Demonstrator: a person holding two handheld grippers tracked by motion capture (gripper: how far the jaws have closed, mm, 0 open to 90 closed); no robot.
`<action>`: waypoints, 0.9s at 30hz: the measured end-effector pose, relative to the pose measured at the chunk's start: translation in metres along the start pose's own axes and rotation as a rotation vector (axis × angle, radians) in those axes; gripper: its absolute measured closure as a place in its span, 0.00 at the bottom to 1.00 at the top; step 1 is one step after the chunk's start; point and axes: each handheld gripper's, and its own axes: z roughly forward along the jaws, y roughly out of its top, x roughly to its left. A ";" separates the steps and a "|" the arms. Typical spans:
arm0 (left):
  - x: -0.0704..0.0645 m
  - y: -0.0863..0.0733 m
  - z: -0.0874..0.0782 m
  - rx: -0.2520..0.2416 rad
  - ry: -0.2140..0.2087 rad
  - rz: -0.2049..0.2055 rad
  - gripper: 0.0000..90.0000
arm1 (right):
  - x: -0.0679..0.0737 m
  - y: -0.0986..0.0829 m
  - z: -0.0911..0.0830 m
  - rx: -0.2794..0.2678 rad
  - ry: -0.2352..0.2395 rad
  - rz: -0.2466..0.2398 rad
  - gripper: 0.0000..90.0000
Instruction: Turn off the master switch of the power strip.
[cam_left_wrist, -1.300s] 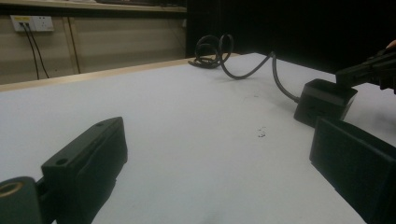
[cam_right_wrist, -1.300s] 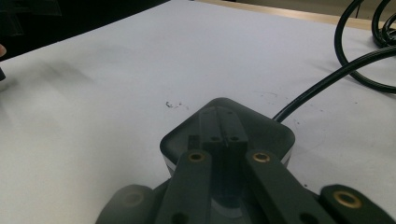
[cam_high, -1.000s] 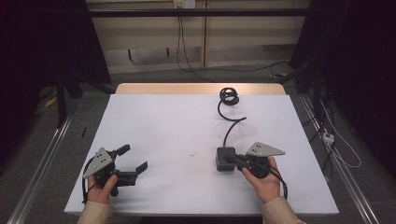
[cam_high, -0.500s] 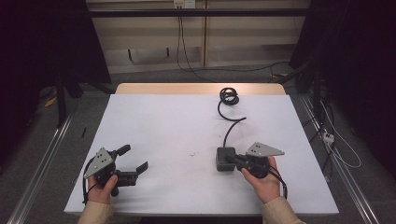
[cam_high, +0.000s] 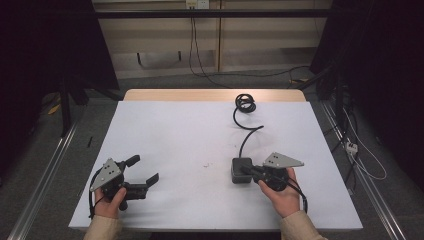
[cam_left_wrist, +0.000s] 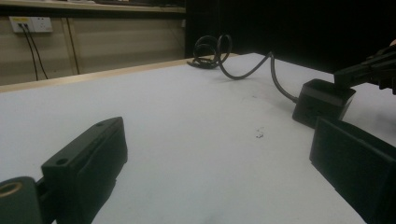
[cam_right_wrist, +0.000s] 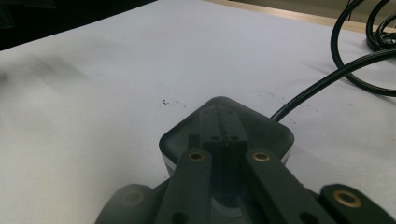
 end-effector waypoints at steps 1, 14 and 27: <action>0.000 0.000 0.000 0.000 0.000 -0.001 0.04 | 0.000 0.000 0.000 -0.001 0.000 0.000 1.00; 0.000 0.000 0.000 0.000 0.001 0.000 0.04 | -0.001 0.000 0.000 0.001 0.006 0.005 1.00; 0.000 0.000 0.000 -0.001 0.003 -0.003 0.04 | 0.000 0.001 0.000 0.007 -0.001 -0.008 1.00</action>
